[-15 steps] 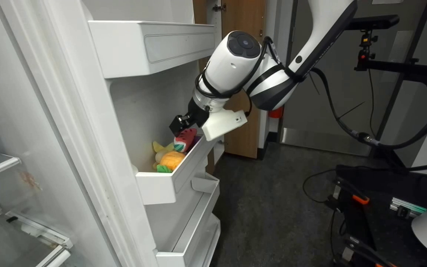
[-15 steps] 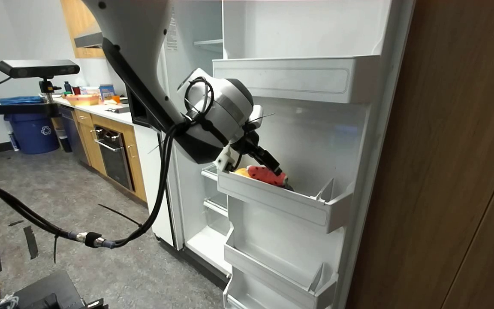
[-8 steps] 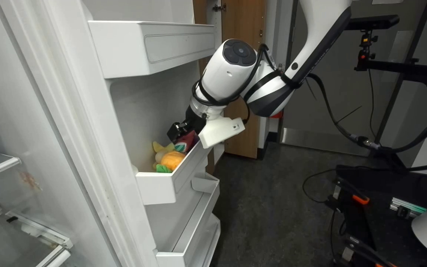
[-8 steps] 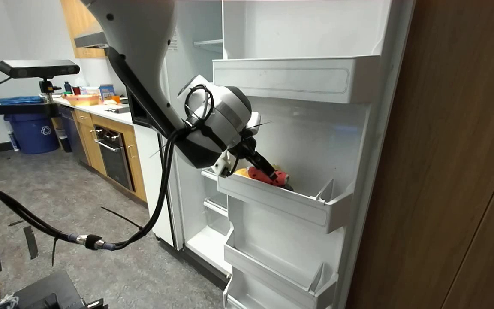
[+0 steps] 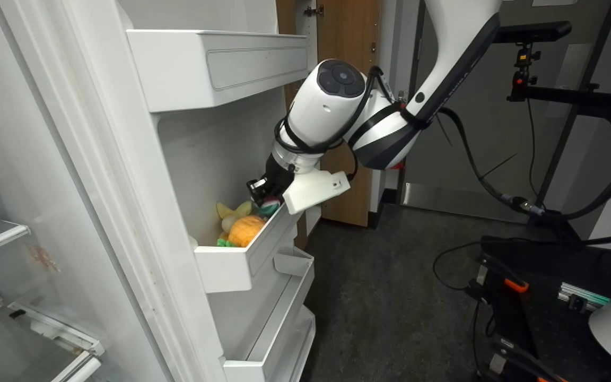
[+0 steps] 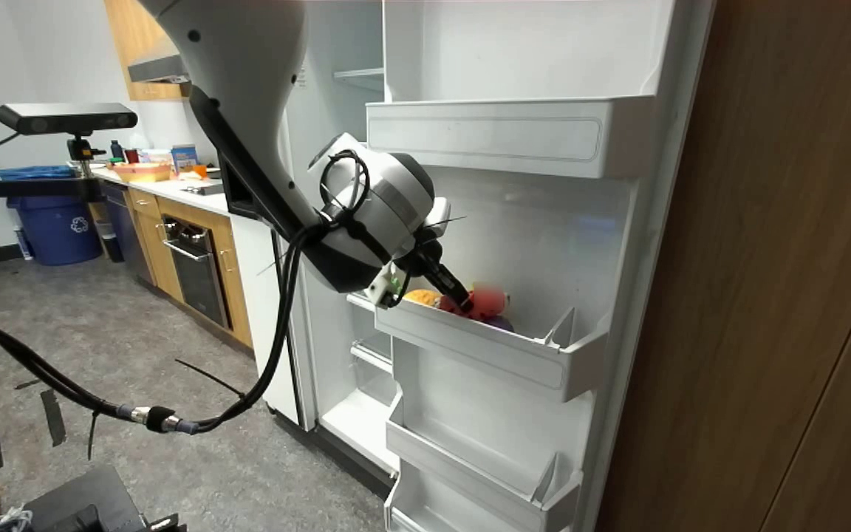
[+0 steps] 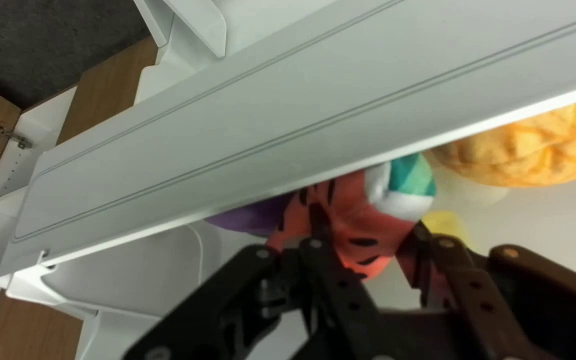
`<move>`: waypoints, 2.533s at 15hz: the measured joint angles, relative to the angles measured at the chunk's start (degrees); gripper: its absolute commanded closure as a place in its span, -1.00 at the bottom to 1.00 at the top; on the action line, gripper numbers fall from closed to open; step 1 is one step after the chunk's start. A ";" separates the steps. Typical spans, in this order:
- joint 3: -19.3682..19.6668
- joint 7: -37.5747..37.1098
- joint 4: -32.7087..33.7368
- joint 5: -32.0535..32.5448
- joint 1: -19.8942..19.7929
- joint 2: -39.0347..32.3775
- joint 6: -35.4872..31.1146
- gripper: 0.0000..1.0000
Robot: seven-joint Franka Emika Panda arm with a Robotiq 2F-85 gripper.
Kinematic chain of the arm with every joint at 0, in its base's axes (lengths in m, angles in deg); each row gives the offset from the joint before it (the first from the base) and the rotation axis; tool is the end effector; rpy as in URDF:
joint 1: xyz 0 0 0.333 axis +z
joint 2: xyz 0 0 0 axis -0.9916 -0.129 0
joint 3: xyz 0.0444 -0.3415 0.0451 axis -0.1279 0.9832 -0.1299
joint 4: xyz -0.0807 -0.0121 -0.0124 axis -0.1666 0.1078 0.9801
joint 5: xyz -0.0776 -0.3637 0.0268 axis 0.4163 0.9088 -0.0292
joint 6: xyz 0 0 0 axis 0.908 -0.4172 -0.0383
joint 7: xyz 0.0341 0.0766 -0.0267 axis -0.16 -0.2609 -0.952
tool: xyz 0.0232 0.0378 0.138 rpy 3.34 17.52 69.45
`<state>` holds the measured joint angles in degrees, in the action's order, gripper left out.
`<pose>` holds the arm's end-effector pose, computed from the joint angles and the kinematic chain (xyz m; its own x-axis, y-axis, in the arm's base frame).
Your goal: Move the watermelon plushy to the upper rack
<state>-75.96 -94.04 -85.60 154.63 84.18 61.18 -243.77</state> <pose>0.6176 0.0218 0.2910 0.6824 -0.3454 0.6442 -0.4154 -0.9084 -0.0471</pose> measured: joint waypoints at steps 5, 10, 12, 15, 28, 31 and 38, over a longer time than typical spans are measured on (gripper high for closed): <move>-0.80 2.85 -1.29 -5.74 -0.24 0.52 -0.01 0.95; -3.30 10.67 -4.63 -12.78 -0.60 4.09 0.13 0.96; -3.95 13.64 -6.25 -14.50 -0.60 6.49 0.88 0.96; -4.91 19.76 -9.16 -19.56 -0.73 10.11 2.94 0.96; -9.27 55.75 -18.99 -52.42 -0.82 22.55 13.12 0.96; -9.19 62.09 -19.48 -57.11 -0.82 24.60 17.45 0.96; -9.01 67.98 -20.09 -61.83 -0.89 27.62 21.65 0.96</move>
<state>-84.97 -26.06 -105.69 92.80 83.29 88.80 -222.12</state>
